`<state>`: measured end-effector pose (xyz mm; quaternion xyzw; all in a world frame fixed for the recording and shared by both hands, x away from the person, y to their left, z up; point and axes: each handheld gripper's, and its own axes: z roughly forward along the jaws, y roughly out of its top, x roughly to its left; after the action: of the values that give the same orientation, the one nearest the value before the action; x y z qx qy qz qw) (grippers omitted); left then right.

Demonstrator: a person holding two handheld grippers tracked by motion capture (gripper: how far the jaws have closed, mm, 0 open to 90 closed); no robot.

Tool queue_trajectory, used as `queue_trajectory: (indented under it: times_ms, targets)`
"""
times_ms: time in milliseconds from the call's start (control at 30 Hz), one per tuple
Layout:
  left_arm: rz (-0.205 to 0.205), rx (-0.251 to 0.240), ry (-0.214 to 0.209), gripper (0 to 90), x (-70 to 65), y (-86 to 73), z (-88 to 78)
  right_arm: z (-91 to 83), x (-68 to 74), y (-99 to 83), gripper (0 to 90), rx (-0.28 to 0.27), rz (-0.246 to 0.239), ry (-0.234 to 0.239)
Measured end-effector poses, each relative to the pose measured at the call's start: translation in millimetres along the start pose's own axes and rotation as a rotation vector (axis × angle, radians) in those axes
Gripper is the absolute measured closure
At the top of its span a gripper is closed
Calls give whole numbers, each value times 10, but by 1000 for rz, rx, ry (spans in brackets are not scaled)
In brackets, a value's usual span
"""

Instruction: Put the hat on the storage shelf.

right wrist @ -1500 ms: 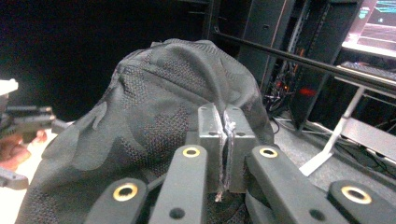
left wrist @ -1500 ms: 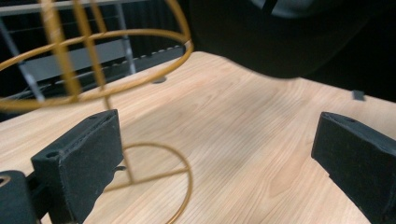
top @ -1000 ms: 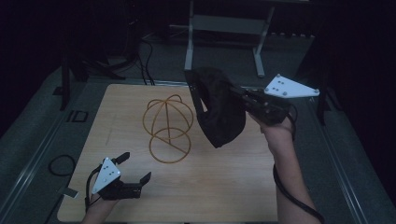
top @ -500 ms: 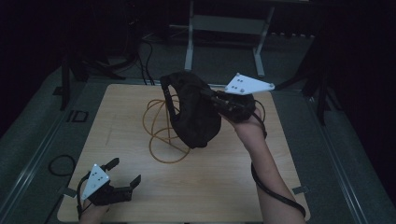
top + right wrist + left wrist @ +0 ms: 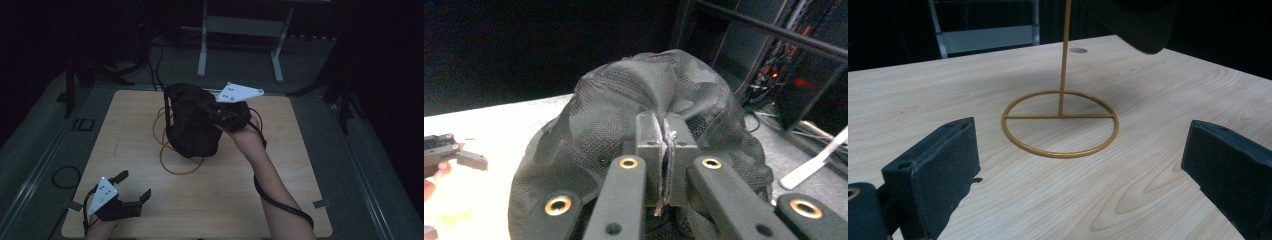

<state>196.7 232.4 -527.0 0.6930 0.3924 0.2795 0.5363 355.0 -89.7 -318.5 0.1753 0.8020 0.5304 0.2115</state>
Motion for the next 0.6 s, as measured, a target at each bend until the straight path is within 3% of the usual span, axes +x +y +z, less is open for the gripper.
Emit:
queue_trajectory:
  times_ms: [400, 600]
  targets:
    - [-16, -3, -4, 25, 46, -28, -16, 331, 3, -91, 872, 49, 29, 26]
    - [-24, -7, -6, 25, 68, -42, -21, 410, 4, -154, 867, 56, 44, 35]
